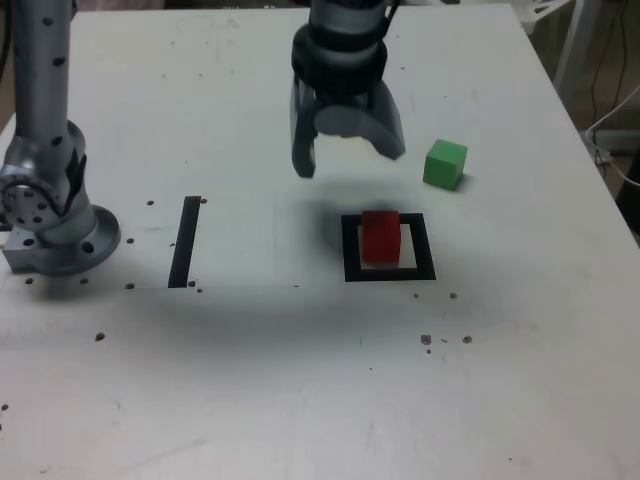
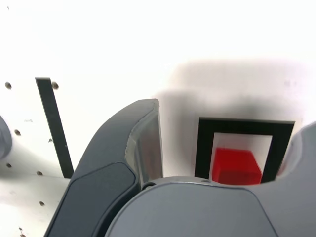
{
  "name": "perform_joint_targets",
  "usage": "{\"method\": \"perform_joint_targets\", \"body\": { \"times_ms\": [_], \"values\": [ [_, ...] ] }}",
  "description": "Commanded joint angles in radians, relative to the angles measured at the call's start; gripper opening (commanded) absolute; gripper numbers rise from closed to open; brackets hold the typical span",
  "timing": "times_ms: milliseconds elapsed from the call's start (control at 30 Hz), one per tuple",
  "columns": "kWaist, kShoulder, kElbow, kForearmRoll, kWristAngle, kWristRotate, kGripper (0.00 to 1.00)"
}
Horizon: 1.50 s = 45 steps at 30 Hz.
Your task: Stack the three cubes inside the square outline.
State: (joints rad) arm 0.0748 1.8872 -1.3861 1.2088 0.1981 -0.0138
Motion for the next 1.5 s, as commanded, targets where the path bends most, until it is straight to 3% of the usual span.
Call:
{"method": "perform_joint_targets", "body": {
  "times_ms": [0, 433, 700, 1033, 1300, 1467],
  "values": [
    [0.038, -0.01, -0.003, 0.003, 0.008, 0.017, 1.0],
    [0.347, 0.079, -0.128, 0.007, 0.021, 0.229, 1.0],
    [0.397, 0.186, -0.205, 0.006, 0.015, 0.282, 0.99],
    [0.443, 0.31, -0.328, 0.039, -0.026, 0.344, 0.95],
    [0.473, 0.37, -0.394, 0.077, -0.061, 0.372, 0.79],
    [0.474, 0.383, -0.403, 0.075, -0.061, 0.377, 0.5]
  ]
}}
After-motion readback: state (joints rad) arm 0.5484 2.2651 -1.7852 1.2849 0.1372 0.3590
